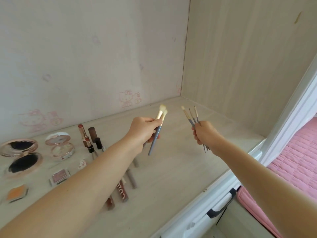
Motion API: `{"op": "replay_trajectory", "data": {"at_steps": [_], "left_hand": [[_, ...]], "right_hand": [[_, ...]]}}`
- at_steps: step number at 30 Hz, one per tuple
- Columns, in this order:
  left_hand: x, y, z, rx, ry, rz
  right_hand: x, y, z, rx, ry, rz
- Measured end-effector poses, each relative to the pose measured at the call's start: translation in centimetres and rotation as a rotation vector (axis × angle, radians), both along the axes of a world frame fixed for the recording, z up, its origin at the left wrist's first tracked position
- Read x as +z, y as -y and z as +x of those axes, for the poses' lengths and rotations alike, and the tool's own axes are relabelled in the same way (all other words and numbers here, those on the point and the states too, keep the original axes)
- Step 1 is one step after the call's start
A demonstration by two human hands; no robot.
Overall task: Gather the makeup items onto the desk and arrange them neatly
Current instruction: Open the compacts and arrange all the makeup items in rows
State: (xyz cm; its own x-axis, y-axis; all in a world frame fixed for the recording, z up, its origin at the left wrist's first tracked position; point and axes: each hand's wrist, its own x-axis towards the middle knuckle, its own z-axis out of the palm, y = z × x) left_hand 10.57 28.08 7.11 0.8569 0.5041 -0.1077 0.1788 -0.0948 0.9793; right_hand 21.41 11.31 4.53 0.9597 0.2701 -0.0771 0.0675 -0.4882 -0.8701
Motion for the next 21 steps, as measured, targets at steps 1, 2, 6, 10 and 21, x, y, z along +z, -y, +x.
{"op": "replay_trajectory", "data": {"at_steps": [1,2,6,10,21], "left_hand": [[0.1,-0.5,-1.1,0.005,0.007,-0.025],[0.2,-1.0,-2.2,0.007,0.013,-0.049],[0.3,-2.8,-7.0,0.011,0.038,-0.117],[0.6,-4.4,-12.3,0.058,0.069,-0.106],[-0.1,-11.2,-26.1,0.176,-0.03,0.171]], "right_hand": [[0.3,-0.6,-1.2,-0.002,-0.111,0.125],[0.7,-1.1,-2.5,0.019,-0.193,0.222],[1.6,-3.1,-7.3,0.159,-0.347,0.448],[2.4,-5.0,-12.3,0.29,-0.458,0.549],[1.7,-10.7,-24.5,0.632,-0.591,0.43]]}}
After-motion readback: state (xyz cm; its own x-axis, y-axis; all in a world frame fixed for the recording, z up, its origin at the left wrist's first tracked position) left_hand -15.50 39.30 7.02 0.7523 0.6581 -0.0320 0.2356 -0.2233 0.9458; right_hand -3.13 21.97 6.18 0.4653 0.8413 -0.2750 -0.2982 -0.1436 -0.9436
